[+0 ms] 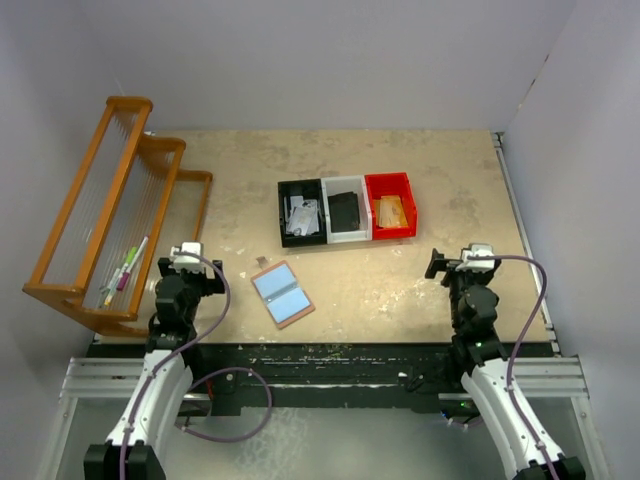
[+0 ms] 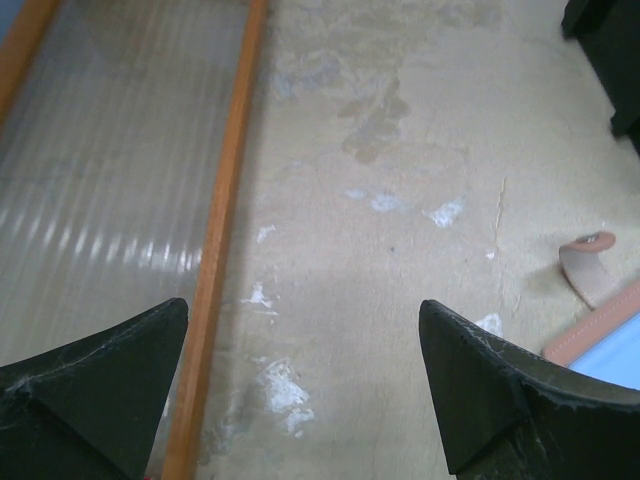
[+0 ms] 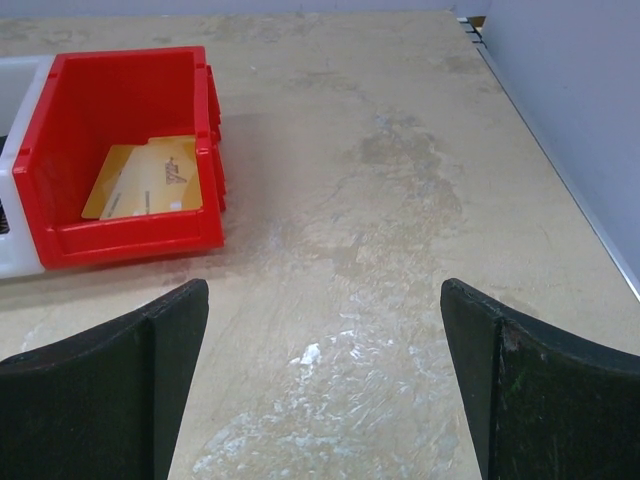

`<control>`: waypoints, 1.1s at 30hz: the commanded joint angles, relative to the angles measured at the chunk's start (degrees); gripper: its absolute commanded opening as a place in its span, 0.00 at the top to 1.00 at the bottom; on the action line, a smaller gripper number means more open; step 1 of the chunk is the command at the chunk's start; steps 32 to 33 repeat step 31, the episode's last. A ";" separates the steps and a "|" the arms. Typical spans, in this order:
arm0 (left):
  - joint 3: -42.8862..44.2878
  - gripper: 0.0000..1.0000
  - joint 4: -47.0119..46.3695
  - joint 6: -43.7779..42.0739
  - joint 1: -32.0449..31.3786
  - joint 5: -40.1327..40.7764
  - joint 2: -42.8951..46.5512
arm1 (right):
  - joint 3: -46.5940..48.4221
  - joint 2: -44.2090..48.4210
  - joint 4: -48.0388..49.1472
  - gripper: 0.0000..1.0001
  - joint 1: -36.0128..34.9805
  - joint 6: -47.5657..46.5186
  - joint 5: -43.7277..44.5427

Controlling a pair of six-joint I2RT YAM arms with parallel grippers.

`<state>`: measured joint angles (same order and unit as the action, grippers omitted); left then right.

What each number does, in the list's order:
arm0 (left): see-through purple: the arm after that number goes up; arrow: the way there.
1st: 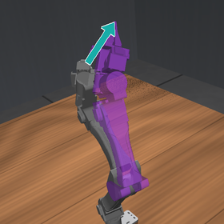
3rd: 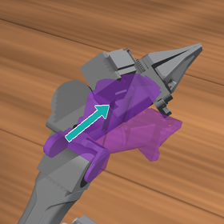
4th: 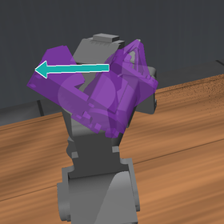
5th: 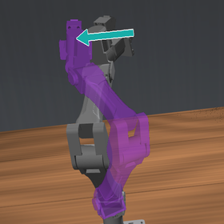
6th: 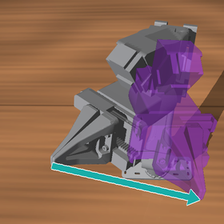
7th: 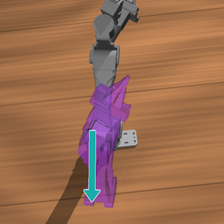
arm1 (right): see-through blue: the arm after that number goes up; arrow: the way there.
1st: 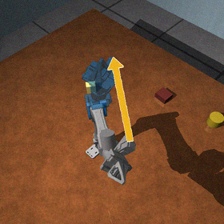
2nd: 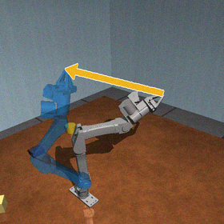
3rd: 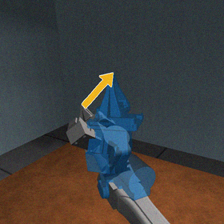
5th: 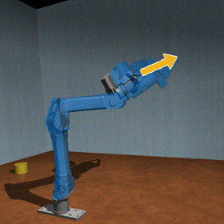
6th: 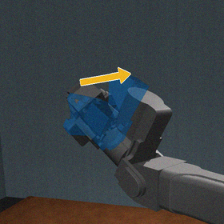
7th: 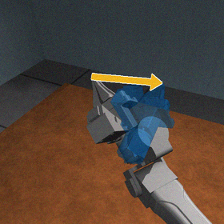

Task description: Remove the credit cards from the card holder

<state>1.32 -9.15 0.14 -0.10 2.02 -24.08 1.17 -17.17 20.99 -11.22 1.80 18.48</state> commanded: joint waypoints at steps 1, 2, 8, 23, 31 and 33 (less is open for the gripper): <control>2.50 0.01 -5.29 -1.74 0.10 -3.34 -4.60 | 0.76 -2.30 4.83 0.01 0.02 0.47 0.61; 2.39 0.01 -5.15 -1.69 0.10 -3.54 -3.99 | 0.73 -1.82 4.62 0.00 0.06 0.49 0.69; 2.19 0.01 -5.16 -1.99 0.10 -4.23 -3.65 | 0.58 1.00 2.63 0.00 0.07 0.72 1.36; 2.08 0.01 -5.32 -2.07 0.10 -4.38 -3.85 | 0.56 0.77 2.66 0.00 0.08 0.68 1.32; 2.28 0.01 -5.67 -2.59 0.10 -5.89 -4.54 | 0.54 0.85 2.71 0.00 0.06 0.66 1.31; 2.28 0.01 -5.67 -2.59 0.10 -5.89 -4.54 | 0.54 0.85 2.71 0.00 0.06 0.66 1.31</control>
